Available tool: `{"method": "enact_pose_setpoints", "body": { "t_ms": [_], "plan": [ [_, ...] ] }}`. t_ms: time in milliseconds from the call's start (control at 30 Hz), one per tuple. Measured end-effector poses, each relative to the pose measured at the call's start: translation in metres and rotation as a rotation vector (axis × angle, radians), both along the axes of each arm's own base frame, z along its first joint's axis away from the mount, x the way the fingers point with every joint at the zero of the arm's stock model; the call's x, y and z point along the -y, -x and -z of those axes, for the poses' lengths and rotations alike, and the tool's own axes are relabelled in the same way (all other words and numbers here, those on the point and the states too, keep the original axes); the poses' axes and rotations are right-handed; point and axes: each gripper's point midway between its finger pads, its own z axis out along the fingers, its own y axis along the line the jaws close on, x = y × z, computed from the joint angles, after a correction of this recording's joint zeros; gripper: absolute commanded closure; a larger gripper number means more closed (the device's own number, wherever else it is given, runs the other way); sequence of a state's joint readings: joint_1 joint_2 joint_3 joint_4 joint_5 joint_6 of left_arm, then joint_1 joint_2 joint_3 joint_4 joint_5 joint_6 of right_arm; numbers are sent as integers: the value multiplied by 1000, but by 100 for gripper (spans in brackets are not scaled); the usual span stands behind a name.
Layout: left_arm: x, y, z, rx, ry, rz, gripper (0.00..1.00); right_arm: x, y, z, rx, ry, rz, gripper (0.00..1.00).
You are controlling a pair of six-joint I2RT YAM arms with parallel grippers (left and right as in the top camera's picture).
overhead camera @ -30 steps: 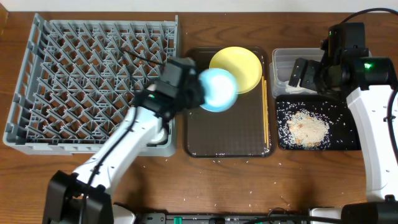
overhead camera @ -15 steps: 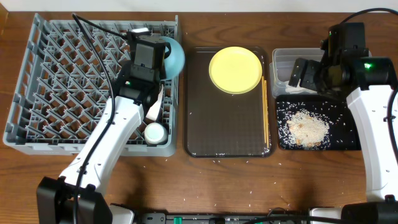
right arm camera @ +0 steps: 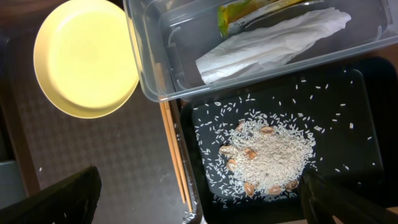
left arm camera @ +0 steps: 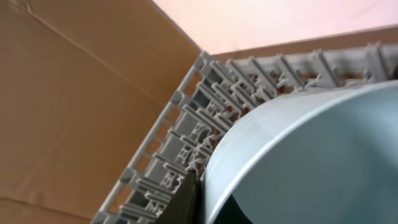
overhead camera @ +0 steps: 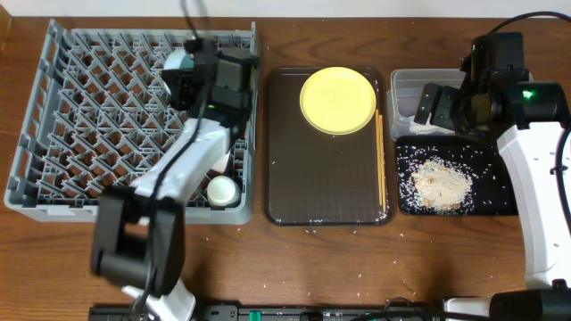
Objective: Sort waste into correct bins and load items into the dishwasher
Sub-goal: 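Lift the light-blue bowl and place it in the dish rack, then release the blue bowl and move left gripper to the yellow plate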
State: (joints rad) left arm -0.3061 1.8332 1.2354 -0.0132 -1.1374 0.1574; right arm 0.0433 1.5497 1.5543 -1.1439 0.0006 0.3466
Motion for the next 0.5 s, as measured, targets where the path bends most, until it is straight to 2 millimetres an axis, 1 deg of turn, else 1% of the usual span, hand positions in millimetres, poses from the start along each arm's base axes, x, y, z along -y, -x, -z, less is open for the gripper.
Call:
{"method": "enact_pose_setpoints", "body": {
  "t_ms": [100,133,300,500],
  "plan": [
    [6,-2,17,-57,-79,-19,93,0,0,0,0,0,0,1],
    [8,-1,20,-66,-100,-26,93,0,0,0,0,0,0,1],
    [24,4,16,-80,-154,-21,93,0,0,0,0,0,0,1],
    [42,6,18,-97,-184,9,93,0,0,0,0,0,0,1]
  ]
}}
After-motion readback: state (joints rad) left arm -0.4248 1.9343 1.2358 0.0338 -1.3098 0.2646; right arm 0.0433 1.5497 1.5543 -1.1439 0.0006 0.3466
